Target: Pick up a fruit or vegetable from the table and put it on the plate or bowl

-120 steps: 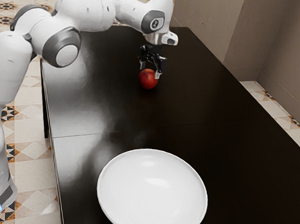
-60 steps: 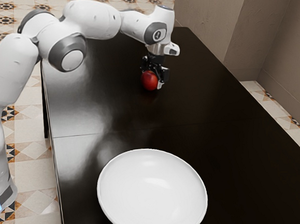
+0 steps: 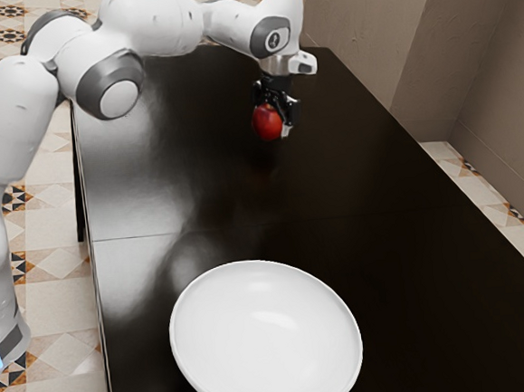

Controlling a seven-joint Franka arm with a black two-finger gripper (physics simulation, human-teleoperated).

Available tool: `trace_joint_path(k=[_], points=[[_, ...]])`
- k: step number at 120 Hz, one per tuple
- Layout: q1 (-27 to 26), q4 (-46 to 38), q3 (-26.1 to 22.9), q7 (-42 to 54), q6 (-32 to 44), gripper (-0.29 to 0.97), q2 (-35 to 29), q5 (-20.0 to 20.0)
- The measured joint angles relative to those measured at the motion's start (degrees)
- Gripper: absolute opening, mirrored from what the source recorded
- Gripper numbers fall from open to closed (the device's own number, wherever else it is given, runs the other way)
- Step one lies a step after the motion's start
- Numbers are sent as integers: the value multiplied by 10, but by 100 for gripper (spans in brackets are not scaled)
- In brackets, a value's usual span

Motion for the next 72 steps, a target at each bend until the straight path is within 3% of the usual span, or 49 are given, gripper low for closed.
trace_joint_path(k=[13, 27, 51, 72], points=[[-3, 7, -6, 1, -3, 53, -27, 5], [-9, 15, -75, 1, -8, 53, -49, 19], [-19, 5, -288, 1, -40, 53, -100, 67], [-46, -87, -469, -1, -69, 53, -197, 101]])
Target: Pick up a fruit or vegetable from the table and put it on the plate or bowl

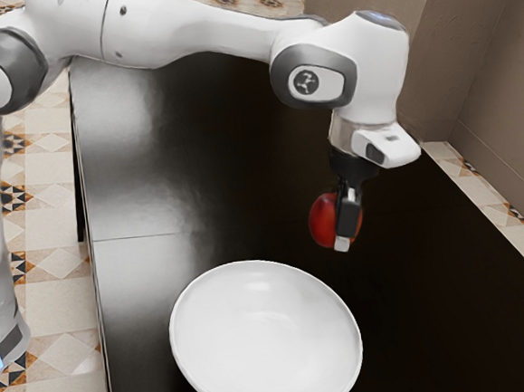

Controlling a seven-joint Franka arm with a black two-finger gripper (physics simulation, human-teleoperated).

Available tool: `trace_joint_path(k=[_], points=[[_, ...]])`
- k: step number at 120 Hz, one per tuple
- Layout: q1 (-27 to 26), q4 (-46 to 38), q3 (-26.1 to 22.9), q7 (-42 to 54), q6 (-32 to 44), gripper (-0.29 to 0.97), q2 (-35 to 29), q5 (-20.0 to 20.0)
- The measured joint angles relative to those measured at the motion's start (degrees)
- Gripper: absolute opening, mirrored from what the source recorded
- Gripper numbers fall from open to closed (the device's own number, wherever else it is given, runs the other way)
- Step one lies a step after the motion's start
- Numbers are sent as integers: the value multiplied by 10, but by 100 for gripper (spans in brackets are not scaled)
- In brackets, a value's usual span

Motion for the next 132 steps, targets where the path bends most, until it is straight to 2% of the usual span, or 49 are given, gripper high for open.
trace_joint_path(k=[10, 22, 38, 52, 65, 73, 101, 117, 132], points=[[-14, -45, -50, -2, -1, 52, -34, 1], [-34, -108, -78, -5, 12, 53, -73, -11], [-89, -137, -90, -8, 26, 53, -83, -23], [-104, -140, -85, -10, 36, 53, -83, -24], [-75, -140, -81, -11, 42, 53, -82, -24], [-43, -140, -80, -12, 44, 61, -81, -24], [61, -139, -79, -11, 50, 66, -82, -24], [61, -139, -65, -11, 55, 67, -84, -21], [35, -137, -55, -11, 57, 68, -84, -20]])
